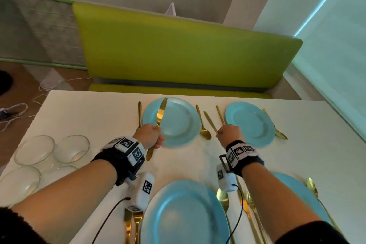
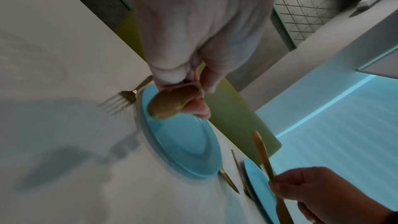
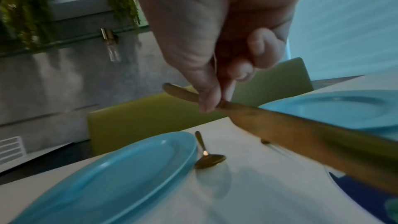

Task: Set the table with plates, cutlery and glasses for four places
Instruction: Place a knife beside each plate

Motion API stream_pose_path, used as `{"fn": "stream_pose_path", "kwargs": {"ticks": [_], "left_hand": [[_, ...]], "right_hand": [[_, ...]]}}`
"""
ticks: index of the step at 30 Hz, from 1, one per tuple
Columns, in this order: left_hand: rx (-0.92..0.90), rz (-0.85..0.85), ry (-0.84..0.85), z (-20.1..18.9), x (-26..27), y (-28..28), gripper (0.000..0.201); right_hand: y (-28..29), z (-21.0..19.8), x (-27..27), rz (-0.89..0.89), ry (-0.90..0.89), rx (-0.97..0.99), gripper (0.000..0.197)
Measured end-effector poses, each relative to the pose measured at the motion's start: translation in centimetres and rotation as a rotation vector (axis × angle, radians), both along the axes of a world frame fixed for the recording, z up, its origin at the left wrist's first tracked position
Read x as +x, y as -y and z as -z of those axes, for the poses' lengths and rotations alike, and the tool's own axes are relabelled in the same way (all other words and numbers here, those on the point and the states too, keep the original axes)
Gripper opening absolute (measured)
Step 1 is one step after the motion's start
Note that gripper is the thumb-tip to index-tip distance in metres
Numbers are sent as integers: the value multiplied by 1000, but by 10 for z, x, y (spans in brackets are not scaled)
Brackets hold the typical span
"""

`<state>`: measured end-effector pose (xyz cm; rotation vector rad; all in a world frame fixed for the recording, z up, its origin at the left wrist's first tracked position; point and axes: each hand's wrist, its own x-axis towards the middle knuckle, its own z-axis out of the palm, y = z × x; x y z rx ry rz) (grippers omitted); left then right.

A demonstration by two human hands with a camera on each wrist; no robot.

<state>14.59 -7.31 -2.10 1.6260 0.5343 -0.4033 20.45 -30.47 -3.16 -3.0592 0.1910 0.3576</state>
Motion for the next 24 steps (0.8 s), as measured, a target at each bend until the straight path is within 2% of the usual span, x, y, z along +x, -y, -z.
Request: {"fn": "stream_pose_path", "kwargs": {"ticks": [2, 7, 11, 16, 23, 24], "left_hand": [[32, -40, -12, 5, 5, -7, 23], [53, -87, -56, 18, 13, -18, 23], [83, -123, -60, 23, 16, -17, 24], [145, -126, -47, 23, 25, -17, 27], [159, -132, -43, 20, 37, -13, 21], [159, -132, -44, 20, 38, -12, 21]], "right_hand": [[4, 4, 21, 45, -54, -31, 31], [8, 21, 61, 166, -69, -9, 22], [7, 35, 79, 172, -92, 11, 22], [3, 38, 84, 268, -16, 211, 25], [8, 43, 89, 318, 10, 274, 28], [9, 44, 92, 372, -12, 313, 30]]}}
